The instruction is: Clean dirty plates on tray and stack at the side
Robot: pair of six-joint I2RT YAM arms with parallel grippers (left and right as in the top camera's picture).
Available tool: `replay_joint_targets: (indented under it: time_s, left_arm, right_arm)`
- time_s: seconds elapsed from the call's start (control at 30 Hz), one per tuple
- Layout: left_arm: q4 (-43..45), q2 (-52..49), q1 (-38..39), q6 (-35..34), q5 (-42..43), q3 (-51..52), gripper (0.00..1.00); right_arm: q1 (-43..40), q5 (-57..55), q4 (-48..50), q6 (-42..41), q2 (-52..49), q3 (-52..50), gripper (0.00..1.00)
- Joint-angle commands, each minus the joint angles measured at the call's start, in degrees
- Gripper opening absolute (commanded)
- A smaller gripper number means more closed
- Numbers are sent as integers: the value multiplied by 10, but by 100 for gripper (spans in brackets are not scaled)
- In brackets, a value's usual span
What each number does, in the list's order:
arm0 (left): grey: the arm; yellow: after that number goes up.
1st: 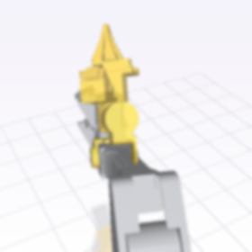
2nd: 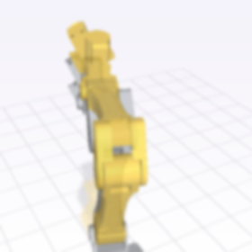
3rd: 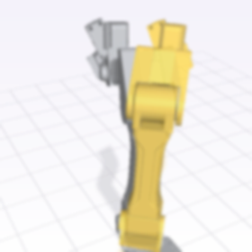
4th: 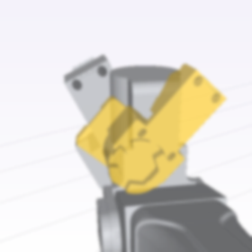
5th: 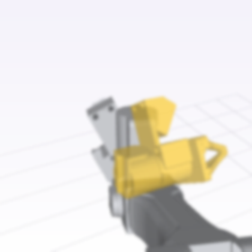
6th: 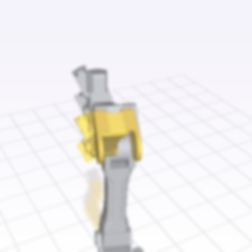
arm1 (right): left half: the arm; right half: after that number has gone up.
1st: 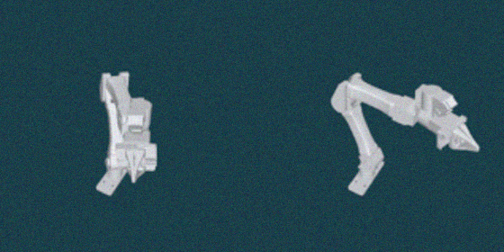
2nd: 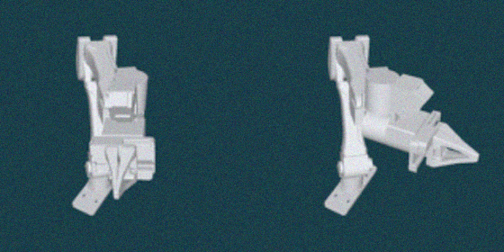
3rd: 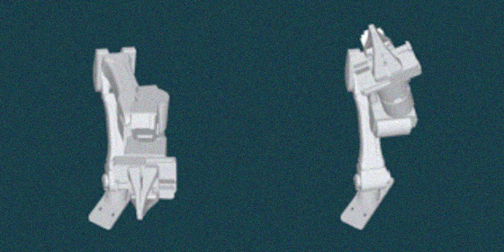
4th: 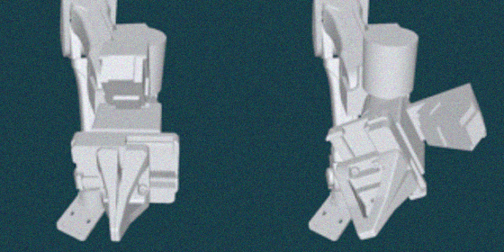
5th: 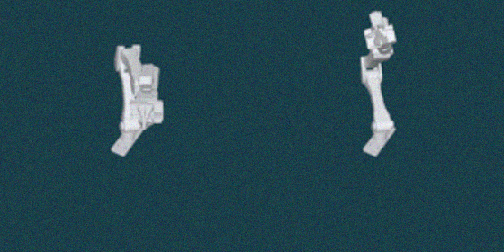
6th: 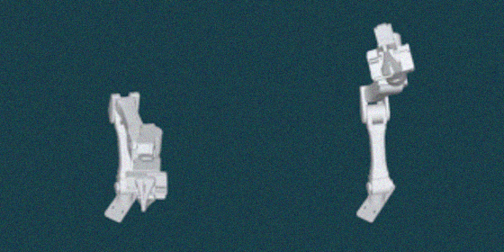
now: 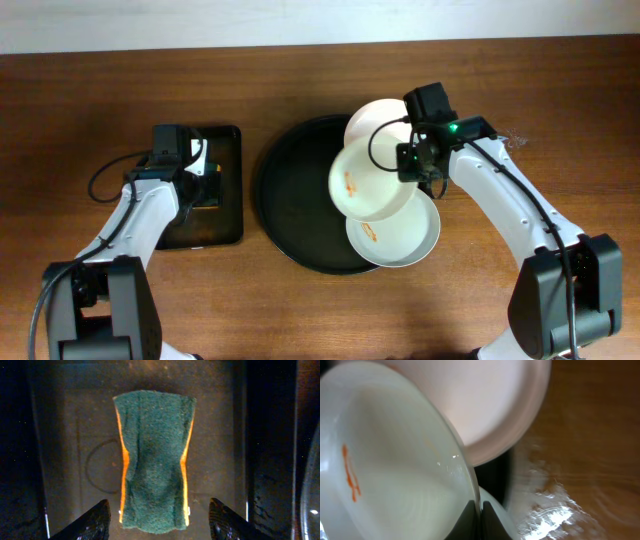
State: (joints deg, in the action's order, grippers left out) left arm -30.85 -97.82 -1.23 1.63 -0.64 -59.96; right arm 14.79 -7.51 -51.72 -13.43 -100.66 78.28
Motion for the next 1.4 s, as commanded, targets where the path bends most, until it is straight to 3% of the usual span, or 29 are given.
replay_joint_targets:
  time_s: [0.0, 0.13, 0.2, 0.43, 0.5, 0.6, 0.63, 0.67, 0.7, 0.8, 0.97, 1.17, 1.37]
  left_arm:
    - [-5, 13, 0, -11, 24, -15, 61]
    - [4, 13, 0, -27, -12, -15, 62]
    - [26, 13, 0, -60, -32, -14, 77]
    - [81, -40, 0, -60, -4, -8, 74]
    - [99, -76, 0, -60, 9, -8, 69]
    - [101, -101, 0, -59, 9, -8, 51]
    - [101, -103, 0, -59, 9, -8, 36]
    - [107, -102, 0, -59, 9, -8, 6]
    - [109, -98, 0, -59, 9, -12, 0]
    - [87, -55, 0, -59, 9, -43, 0]
    - [-60, 87, 0, -59, 9, -96, 0]
    - [-115, 87, 0, -59, 21, -96, 0]
    - [-148, 72, -31, -59, 126, -96, 0]
  right_arm:
    - [3, -123, -38, -34, 9, 7, 4]
    - [4, -91, -48, -34, 9, 7, 4]
    - [7, -71, -41, -34, 9, 7, 4]
    - [20, -60, -29, -34, 9, 7, 4]
    - [25, -60, -26, -34, 9, 7, 4]
    - [26, -60, -25, -34, 9, 7, 4]
    - [26, -60, -25, -34, 9, 7, 4]
    - [26, -60, -25, -34, 9, 7, 4]
    - [26, -60, -24, -34, 9, 7, 4]
    - [25, -60, -21, -34, 9, 12, 4]
    - [25, 25, -26, -14, 29, 55, 4]
    - [25, 53, -25, -13, 36, 57, 4]
    - [25, 115, -7, 26, 35, 57, 4]
